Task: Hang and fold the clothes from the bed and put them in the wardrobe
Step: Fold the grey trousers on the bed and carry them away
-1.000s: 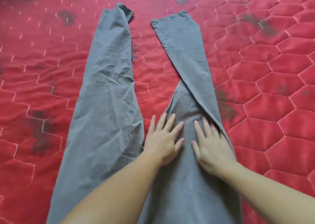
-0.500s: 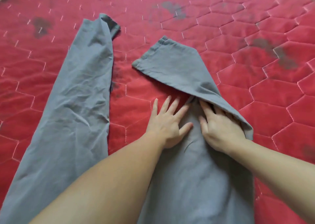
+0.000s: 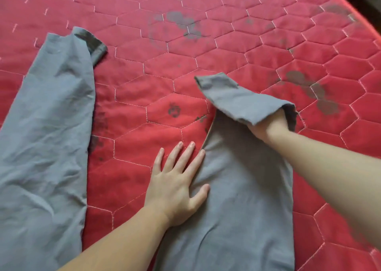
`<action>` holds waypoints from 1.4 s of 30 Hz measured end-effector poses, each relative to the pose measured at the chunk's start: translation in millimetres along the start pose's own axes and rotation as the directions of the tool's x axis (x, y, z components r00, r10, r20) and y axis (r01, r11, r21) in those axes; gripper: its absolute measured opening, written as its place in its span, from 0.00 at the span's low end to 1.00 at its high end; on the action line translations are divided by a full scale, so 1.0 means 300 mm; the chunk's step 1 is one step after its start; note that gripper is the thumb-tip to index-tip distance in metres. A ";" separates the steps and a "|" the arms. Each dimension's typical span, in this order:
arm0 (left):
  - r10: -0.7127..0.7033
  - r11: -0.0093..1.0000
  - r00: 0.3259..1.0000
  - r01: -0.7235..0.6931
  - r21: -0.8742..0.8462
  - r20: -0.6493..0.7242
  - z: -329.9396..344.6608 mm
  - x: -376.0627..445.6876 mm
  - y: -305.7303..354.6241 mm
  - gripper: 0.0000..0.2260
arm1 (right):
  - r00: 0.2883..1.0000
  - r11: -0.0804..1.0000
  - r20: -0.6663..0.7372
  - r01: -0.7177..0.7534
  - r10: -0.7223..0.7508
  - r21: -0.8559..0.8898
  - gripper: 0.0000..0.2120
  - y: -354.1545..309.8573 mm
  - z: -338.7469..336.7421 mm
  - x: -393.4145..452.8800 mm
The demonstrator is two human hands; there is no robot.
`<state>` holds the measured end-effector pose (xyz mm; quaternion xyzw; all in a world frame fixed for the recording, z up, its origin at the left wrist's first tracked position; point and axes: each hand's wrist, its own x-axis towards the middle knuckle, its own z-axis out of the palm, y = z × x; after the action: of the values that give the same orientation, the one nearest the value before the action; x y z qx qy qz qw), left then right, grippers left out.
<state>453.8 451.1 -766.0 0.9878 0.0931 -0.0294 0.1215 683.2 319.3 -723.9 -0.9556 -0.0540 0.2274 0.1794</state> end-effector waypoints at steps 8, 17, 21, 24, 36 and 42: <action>0.024 1.000 1.000 -0.024 -0.008 0.006 -0.002 0.000 -0.005 0.33 | 0.994 0.883 -0.100 0.008 0.044 0.469 0.24 -0.057 -0.141 0.152; 0.014 1.000 0.999 -0.014 -0.020 -0.029 0.004 0.001 -0.005 0.36 | 0.875 0.820 -0.040 0.435 -0.483 -0.372 0.32 0.092 0.181 -0.240; -0.008 1.000 1.000 0.008 -0.016 0.005 0.004 -0.003 -0.010 0.36 | 0.875 0.862 -0.134 0.412 -0.464 -0.294 0.31 0.117 0.332 -0.497; -0.006 0.998 0.999 0.008 -0.068 0.034 0.001 0.012 -0.012 0.34 | 0.852 0.826 -0.144 0.425 -0.503 -0.370 0.31 0.149 0.397 -0.618; -0.373 0.928 0.914 0.369 -0.054 -0.159 -0.235 -0.632 -0.551 0.23 | 0.875 0.790 -0.015 0.430 -0.484 -0.437 0.36 -0.028 0.408 -0.741; -0.357 0.934 0.931 0.354 0.042 0.081 -0.170 -0.744 -0.778 0.26 | 0.561 0.464 0.255 0.812 -0.788 -0.354 0.32 -0.406 0.653 -0.874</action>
<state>192.0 646.7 -753.2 0.9539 0.2645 -0.0952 0.1047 358.1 446.4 -733.3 -0.8253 -0.5488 0.1249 0.0460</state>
